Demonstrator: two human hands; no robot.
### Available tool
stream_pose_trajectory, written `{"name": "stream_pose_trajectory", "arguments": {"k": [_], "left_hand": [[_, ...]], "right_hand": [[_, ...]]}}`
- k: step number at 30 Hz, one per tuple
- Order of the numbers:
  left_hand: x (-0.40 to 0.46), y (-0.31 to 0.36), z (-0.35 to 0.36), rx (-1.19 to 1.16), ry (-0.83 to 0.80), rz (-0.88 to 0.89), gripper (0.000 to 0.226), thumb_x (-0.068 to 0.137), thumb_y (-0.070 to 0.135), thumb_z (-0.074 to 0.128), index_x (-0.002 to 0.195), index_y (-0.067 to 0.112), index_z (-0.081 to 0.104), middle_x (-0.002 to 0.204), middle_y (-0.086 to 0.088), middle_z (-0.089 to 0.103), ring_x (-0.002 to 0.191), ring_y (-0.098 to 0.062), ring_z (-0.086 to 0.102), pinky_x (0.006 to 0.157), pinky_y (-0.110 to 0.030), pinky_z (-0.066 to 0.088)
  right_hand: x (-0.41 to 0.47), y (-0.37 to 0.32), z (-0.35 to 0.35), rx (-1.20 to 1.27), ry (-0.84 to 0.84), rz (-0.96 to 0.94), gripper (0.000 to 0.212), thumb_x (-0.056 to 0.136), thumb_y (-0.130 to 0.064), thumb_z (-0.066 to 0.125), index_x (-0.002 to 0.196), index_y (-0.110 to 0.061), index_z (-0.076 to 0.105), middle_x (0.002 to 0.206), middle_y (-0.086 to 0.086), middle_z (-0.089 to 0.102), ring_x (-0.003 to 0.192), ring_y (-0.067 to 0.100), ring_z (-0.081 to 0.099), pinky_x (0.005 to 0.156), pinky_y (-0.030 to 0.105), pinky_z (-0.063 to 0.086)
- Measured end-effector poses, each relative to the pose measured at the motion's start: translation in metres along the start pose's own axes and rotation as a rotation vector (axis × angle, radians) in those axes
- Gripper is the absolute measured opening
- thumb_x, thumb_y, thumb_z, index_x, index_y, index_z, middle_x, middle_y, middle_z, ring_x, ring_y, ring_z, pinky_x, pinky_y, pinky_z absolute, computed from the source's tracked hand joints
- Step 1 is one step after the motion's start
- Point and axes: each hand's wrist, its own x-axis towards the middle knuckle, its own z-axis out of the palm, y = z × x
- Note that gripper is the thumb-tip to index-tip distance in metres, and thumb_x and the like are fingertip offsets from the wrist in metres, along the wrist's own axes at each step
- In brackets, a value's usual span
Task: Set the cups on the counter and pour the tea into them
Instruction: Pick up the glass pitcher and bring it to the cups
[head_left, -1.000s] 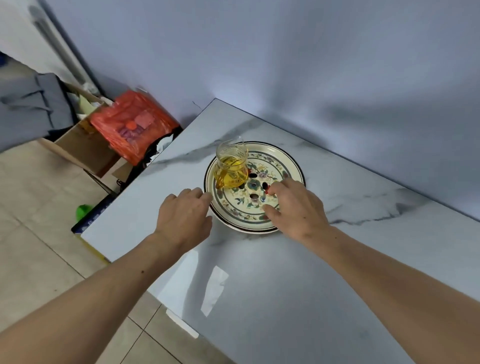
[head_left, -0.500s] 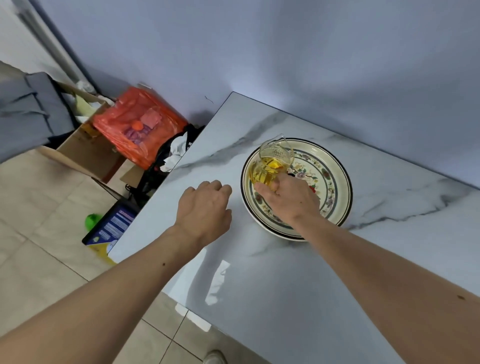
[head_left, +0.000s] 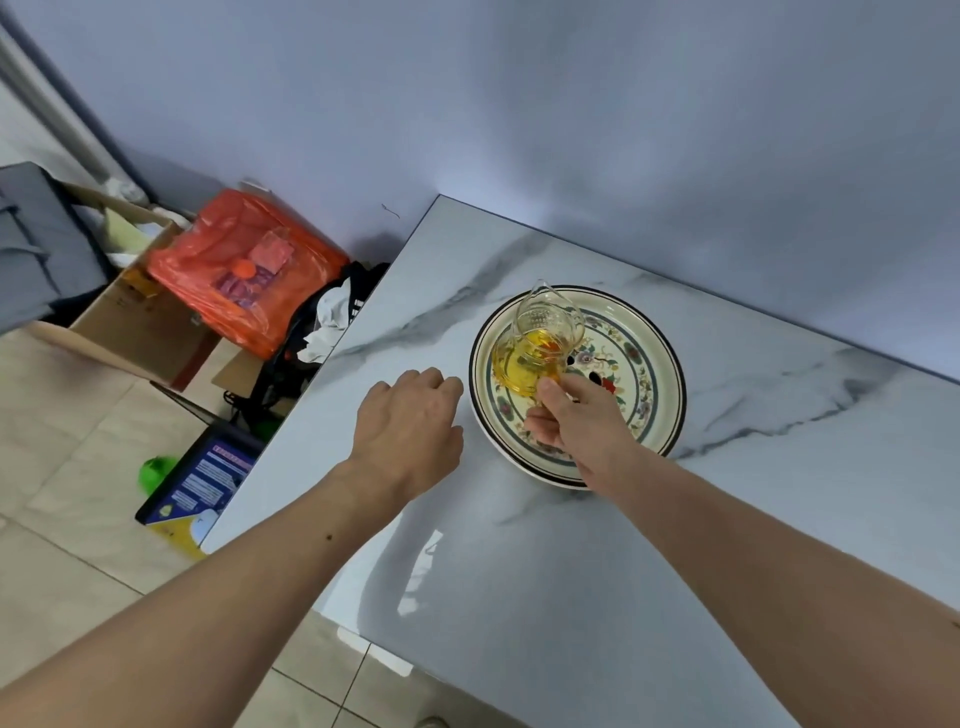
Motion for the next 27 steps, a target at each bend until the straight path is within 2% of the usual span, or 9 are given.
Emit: {"name": "stream_pose_trajectory", "arguments": {"k": [3,8,12,15,19,27], "left_hand": [[0.005,0.010,-0.006,-0.004,0.005,0.022,0.037,0.090,0.032,0.050,0.124,0.018,0.053,0.114,0.000,0.059,0.111,-0.024,0.053,0.086,-0.036,0.040],[0.014,0.042,-0.014,0.013,0.022,0.087,0.035,0.089,0.030,0.049,0.123,0.020,0.054,0.113,0.001,0.059,0.110,-0.025,0.053,0.081,-0.034,0.039],[0.018,0.085,-0.017,0.034,0.039,0.157,0.038,0.089,0.032,0.051,0.125,0.021,0.053,0.117,0.000,0.059,0.113,-0.024,0.054,0.082,-0.035,0.042],[0.018,0.136,-0.016,0.047,0.040,0.224,0.040,0.089,0.036,0.051,0.126,0.020,0.053,0.118,0.000,0.060,0.114,-0.025,0.054,0.085,-0.037,0.042],[0.013,0.218,-0.008,0.082,0.058,0.279,0.033,0.088,0.041,0.053,0.111,0.017,0.058,0.108,-0.001,0.061,0.109,-0.027,0.056,0.084,-0.038,0.043],[-0.011,0.403,0.022,0.026,0.074,0.343,0.044,0.088,0.047,0.054,0.122,0.019,0.055,0.115,0.001,0.062,0.110,-0.024,0.056,0.085,-0.037,0.043]], "right_hand": [[-0.001,0.003,-0.016,-0.016,0.008,-0.053,0.020,0.097,-0.019,0.052,0.083,-0.008,0.062,0.077,0.014,0.055,0.072,0.027,0.053,0.074,0.037,0.049],[-0.016,0.001,-0.063,-0.084,-0.016,-0.162,0.020,0.097,-0.021,0.051,0.086,-0.007,0.061,0.077,0.014,0.057,0.072,0.023,0.055,0.064,0.030,0.050],[-0.033,0.000,-0.121,-0.068,-0.017,-0.217,0.019,0.097,-0.022,0.053,0.087,-0.009,0.063,0.078,0.012,0.059,0.073,0.020,0.058,0.068,0.029,0.053],[-0.050,0.006,-0.179,-0.095,0.003,-0.265,0.023,0.097,-0.022,0.052,0.092,-0.002,0.063,0.079,0.011,0.061,0.073,0.019,0.061,0.072,0.031,0.054],[-0.075,0.018,-0.265,-0.123,0.047,-0.302,0.029,0.097,-0.022,0.052,0.092,0.005,0.061,0.078,0.011,0.059,0.071,0.018,0.058,0.070,0.030,0.052],[-0.122,0.060,-0.443,-0.195,0.140,-0.299,0.025,0.095,-0.028,0.053,0.085,-0.007,0.064,0.075,0.005,0.062,0.068,0.014,0.058,0.065,0.025,0.049]]}}
